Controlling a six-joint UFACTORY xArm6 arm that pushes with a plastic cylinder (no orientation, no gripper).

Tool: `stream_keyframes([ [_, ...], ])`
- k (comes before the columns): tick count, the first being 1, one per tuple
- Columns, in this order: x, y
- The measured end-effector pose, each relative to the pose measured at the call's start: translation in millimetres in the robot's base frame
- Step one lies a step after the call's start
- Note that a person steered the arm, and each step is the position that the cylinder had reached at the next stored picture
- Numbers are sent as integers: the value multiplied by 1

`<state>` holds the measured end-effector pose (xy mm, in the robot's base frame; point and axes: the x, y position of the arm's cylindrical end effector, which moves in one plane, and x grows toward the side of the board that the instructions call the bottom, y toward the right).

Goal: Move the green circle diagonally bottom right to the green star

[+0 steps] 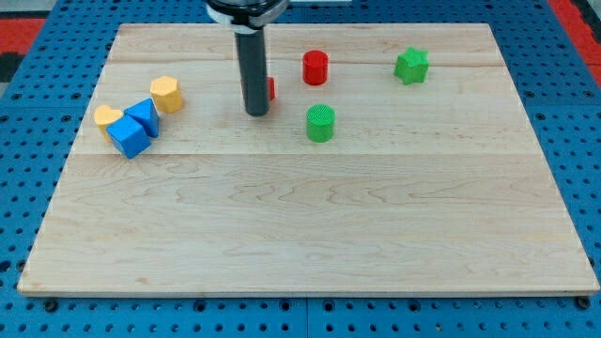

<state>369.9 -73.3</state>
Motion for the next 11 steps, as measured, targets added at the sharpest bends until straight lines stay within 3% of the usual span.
stream_keyframes([
  [3, -23, 5],
  [4, -13, 63],
  [5, -3, 73],
  [6, 37, 78],
  [7, 29, 141],
  [8, 66, 131],
  [9, 80, 189],
  [10, 35, 240],
  [11, 70, 250],
])
